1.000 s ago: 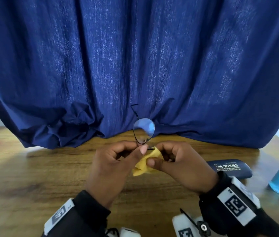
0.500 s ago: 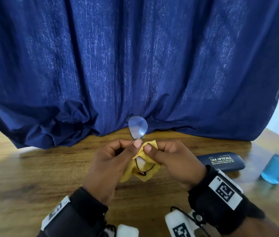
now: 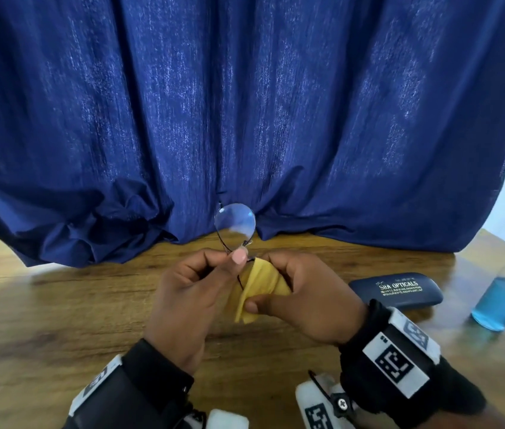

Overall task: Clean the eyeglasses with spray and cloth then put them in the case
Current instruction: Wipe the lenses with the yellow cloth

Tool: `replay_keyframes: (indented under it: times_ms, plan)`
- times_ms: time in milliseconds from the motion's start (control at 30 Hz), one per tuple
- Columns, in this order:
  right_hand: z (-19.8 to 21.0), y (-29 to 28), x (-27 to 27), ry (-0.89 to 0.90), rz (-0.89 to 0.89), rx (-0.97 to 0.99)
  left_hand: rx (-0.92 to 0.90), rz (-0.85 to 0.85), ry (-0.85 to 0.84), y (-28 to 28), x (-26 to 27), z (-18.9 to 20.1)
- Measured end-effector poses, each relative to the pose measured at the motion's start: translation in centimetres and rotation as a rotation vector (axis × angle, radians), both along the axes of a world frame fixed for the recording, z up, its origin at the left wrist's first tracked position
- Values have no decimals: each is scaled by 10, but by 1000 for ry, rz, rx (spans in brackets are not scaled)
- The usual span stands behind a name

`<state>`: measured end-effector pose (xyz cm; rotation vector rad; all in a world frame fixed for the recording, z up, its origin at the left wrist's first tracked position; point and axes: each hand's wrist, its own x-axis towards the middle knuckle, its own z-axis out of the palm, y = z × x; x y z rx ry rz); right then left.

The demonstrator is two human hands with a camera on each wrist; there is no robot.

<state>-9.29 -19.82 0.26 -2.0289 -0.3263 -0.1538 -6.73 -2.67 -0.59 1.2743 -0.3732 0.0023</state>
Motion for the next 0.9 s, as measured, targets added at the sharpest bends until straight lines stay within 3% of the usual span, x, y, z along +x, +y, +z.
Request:
replay_keyframes:
  times_ms: [100, 333, 500, 733, 900]
  plan:
    - [2, -3, -1, -64, 18, -78, 1, -37, 6, 0, -1, 1]
    - [4, 3, -3, -75, -87, 174, -5, -65, 56, -2, 0, -2]
    - [3, 3, 1, -79, -172, 141, -41, -41, 68, -4, -1, -4]
    - [-1, 1, 1, 67, 53, 72, -76, 43, 108, 1, 4, -3]
    - [-4, 5, 1, -50, -106, 35, -54, 14, 63, -7, -6, -1]
